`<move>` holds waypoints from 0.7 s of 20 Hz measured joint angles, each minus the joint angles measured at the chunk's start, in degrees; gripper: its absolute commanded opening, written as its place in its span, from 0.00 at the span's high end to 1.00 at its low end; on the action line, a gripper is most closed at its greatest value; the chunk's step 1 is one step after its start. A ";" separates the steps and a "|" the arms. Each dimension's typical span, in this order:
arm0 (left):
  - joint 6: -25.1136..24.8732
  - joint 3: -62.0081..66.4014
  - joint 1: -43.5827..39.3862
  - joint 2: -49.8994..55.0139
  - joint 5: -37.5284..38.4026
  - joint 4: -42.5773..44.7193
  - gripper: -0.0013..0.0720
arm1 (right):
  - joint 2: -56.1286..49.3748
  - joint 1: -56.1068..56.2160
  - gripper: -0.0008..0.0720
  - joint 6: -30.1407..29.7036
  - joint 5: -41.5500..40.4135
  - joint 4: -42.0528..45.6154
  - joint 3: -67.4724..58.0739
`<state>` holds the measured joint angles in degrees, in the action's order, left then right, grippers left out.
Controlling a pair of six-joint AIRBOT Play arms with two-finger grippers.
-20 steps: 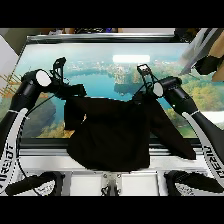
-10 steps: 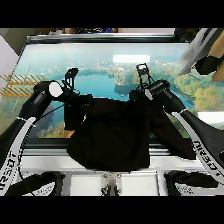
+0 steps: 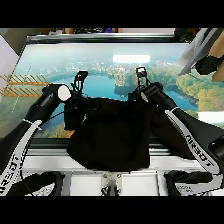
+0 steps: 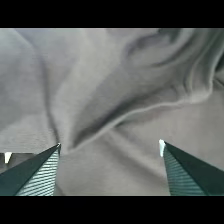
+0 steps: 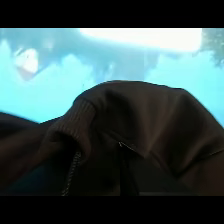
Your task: Fold the clothes and pants, and hang the long-sleeved shirts on hangers.
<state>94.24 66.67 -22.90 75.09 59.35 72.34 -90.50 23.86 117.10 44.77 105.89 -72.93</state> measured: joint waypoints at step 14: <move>3.89 0.00 -8.94 0.70 -5.25 0.20 0.05 | -2.64 -1.14 0.97 7.69 -7.54 3.08 0.00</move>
<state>98.13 66.67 -31.83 75.79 54.11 72.53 -93.14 22.72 124.79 37.23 108.97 -72.93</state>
